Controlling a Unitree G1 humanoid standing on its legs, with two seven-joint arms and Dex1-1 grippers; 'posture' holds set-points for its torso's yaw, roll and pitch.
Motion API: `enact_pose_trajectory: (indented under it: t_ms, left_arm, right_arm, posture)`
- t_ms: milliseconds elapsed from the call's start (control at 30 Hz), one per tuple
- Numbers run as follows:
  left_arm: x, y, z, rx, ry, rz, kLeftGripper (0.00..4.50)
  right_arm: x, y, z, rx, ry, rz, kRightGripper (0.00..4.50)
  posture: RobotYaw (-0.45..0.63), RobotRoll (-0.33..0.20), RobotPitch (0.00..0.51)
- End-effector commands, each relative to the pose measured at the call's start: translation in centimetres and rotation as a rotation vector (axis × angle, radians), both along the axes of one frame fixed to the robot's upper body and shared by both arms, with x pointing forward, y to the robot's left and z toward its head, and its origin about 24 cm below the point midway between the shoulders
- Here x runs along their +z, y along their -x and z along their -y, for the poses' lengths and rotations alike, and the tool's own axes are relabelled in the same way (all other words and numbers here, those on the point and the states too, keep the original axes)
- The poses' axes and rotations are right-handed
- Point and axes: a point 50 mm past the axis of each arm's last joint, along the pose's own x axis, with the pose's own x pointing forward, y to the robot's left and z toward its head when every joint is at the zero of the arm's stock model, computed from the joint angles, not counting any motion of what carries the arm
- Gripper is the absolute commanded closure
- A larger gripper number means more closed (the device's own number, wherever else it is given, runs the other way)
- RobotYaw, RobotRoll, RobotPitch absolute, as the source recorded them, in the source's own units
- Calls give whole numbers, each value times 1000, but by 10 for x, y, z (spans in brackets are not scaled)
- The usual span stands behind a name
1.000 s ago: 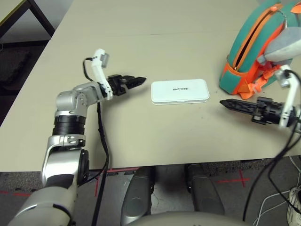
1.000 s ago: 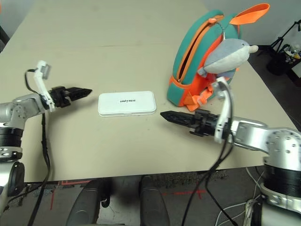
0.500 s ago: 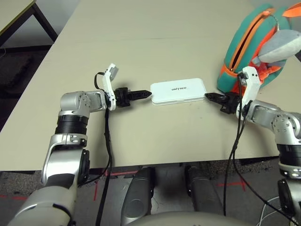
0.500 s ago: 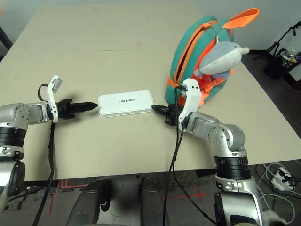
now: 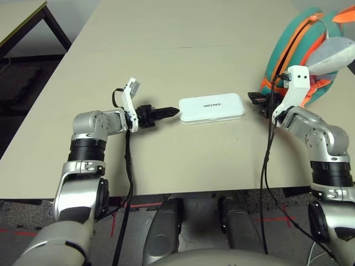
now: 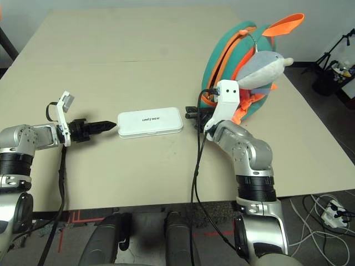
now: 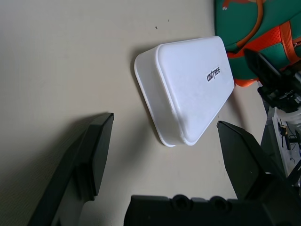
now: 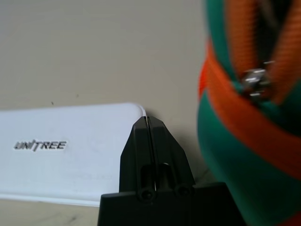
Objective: Put the pencil case into the backpack and zip it.
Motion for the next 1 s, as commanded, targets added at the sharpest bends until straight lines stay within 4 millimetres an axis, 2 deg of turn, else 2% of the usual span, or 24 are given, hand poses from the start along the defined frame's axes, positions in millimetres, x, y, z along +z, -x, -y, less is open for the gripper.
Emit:
enact_pose_trajectory:
  t_ms: [33,333,567,1000]
  left_arm:
    - [-9,1,6,-2,7,-49,0]
    - [-9,0,10,-5,22,-80,0]
    - [-9,2,10,-13,10,-82,0]
    - [-8,3,12,-19,9,-82,0]
  right_arm:
    - [-10,2,-8,47,89,-7,4486]
    - [-10,-7,-18,26,180,42,4486]
    - [-7,-16,-14,-65,206,93,4486]
    - [-21,-11,-13,-97,359,108,4486]
  posture:
    - [152,0,171]
    - [163,0,171]
    - [166,0,167]
    - [169,0,169]
